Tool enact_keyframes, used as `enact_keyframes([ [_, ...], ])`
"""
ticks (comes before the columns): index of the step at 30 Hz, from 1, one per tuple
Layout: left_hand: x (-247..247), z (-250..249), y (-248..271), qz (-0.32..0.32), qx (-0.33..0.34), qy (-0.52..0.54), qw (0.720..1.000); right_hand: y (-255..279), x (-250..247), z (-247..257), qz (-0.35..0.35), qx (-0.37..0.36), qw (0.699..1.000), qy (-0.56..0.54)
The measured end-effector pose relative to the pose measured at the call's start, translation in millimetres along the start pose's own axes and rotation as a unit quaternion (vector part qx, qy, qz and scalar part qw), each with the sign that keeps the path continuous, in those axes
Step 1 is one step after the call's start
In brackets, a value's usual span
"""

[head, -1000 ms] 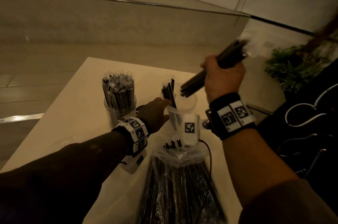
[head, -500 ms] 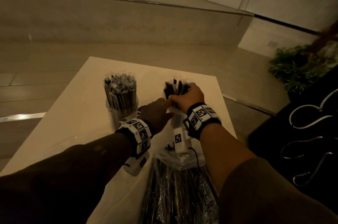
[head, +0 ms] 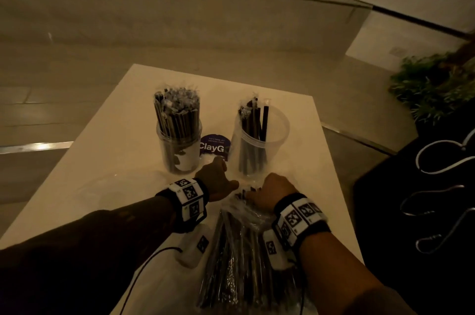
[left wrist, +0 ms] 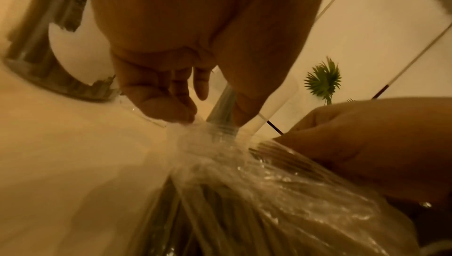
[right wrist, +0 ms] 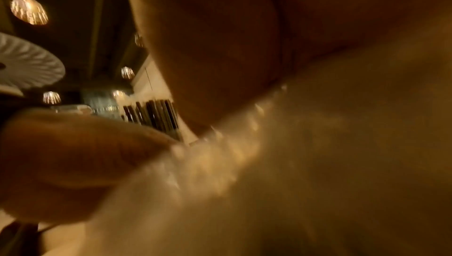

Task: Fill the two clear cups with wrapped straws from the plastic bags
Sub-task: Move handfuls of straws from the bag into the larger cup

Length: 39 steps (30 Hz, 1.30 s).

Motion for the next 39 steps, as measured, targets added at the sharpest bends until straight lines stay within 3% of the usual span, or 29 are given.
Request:
enact_keyframes([
  [4, 8, 0, -3, 0.001, 0.027, 0.047, 0.999, -13, 19, 4, 0.031, -0.001, 0.999, 0.012],
  [7, 5, -2, 1, -0.018, 0.032, 0.059, 0.998, -18, 20, 5, 0.016, -0.028, 0.996, -0.083],
  [12, 11, 3, 6, -0.055, 0.059, -0.018, 0.997, -16, 17, 8, 0.021, -0.069, 0.980, -0.183],
  [15, 14, 5, 8, -0.081, 0.066, -0.023, 0.994, -6, 7, 9, -0.031, -0.090, 0.968, -0.232],
  [19, 18, 8, 5, -0.090, 0.060, -0.038, 0.993, 22, -18, 20, -0.107, -0.173, 0.947, -0.250],
  [23, 20, 7, 4, -0.064, 0.060, -0.042, 0.995, 62, -61, 39, -0.234, -0.260, 0.903, -0.249],
  [26, 14, 0, 11, -0.088, 0.103, -0.002, 0.991, 102, -99, 51, -0.331, -0.339, 0.831, -0.291],
  [28, -3, -13, 20, -0.143, 0.185, 0.157, 0.960, 111, -115, 51, -0.347, -0.374, 0.781, -0.360],
  [29, -14, -23, 29, -0.142, 0.234, 0.261, 0.926, 110, -117, 50, -0.338, -0.382, 0.759, -0.404],
  [31, -34, -44, 45, -0.066, 0.301, 0.342, 0.888, 100, -109, 50, -0.308, -0.378, 0.733, -0.475],
  [33, -40, -63, 56, 0.031, 0.295, 0.241, 0.924, 87, -93, 54, -0.277, -0.352, 0.730, -0.516],
  [34, -38, -69, 58, 0.053, 0.275, 0.151, 0.948, 82, -85, 56, -0.258, -0.342, 0.731, -0.530],
  [36, -33, -74, 59, 0.048, 0.245, 0.037, 0.968, 76, -75, 62, -0.236, -0.334, 0.747, -0.524],
  [39, -29, -68, 58, 0.045, 0.219, 0.059, 0.973, 84, -85, 57, -0.286, -0.319, 0.777, -0.462],
])
Point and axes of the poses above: each hand's wrist, its own y-axis away from the middle knuckle, its own x-axis out of the palm, z = x × y, the point moved 2 cm from there along -y, towards the middle knuckle, and after that the axes turned 14 degrees about z, right-handed, at the moved point
